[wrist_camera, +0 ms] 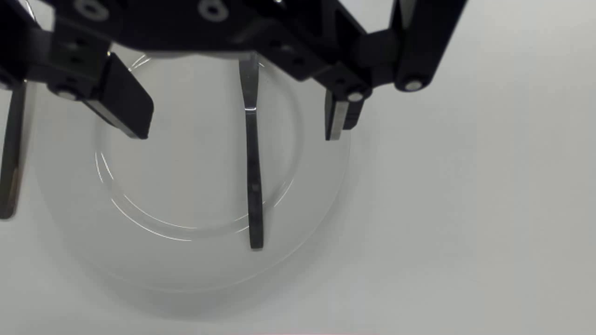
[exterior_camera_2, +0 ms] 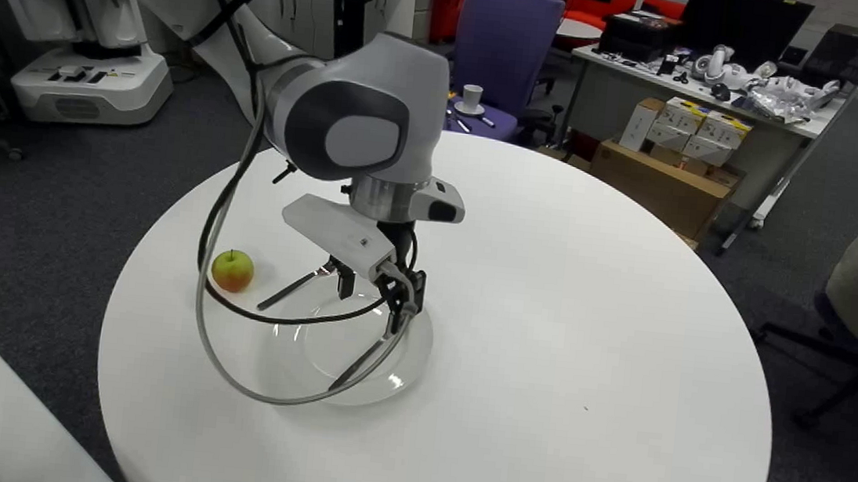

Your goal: Pick up the silver knife and put it on the white plate

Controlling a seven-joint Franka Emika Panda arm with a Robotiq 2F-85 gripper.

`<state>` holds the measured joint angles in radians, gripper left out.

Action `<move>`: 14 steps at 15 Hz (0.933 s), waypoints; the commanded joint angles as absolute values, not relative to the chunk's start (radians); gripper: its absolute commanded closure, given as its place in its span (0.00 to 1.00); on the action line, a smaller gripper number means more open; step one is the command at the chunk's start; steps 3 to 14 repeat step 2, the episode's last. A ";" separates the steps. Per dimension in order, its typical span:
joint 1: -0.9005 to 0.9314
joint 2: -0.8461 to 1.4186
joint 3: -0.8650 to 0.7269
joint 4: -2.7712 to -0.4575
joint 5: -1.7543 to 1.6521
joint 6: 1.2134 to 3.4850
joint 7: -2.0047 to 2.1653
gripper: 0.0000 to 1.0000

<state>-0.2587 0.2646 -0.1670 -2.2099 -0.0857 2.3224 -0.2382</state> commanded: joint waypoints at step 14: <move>-0.253 0.274 -0.172 -2.207 -0.084 2.321 -0.239 0.00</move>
